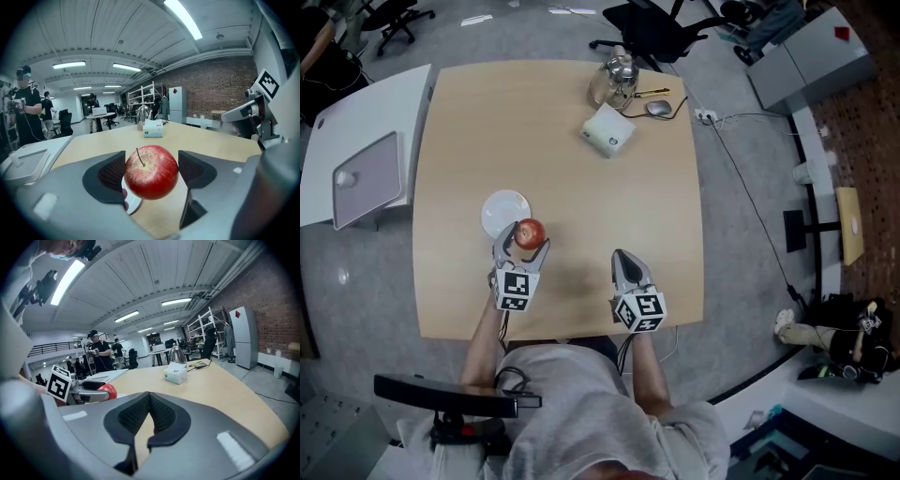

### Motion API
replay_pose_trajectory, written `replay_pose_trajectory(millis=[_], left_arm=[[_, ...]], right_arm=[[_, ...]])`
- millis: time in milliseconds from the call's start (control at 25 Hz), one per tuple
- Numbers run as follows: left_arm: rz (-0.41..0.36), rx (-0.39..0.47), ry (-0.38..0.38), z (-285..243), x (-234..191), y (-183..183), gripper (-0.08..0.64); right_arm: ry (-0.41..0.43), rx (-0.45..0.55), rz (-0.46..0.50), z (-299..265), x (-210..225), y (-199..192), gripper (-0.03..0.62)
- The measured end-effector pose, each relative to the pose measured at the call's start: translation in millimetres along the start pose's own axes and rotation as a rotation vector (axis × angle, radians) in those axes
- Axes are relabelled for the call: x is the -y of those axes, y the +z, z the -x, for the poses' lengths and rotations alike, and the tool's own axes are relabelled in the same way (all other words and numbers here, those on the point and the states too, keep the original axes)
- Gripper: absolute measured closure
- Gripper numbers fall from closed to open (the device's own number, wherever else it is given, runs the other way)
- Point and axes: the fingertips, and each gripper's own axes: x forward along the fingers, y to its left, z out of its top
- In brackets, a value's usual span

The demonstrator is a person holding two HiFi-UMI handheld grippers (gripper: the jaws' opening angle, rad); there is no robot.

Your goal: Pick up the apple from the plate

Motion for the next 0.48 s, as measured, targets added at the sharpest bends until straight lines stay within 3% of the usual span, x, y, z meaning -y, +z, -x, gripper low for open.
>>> replay_pose_trajectory(millis=[480], left_arm=[[-0.051, 0.019, -0.085, -16, 63, 23, 0.187]], right_arm=[[-0.077, 0.022, -0.042, 49, 45, -8, 0.586]])
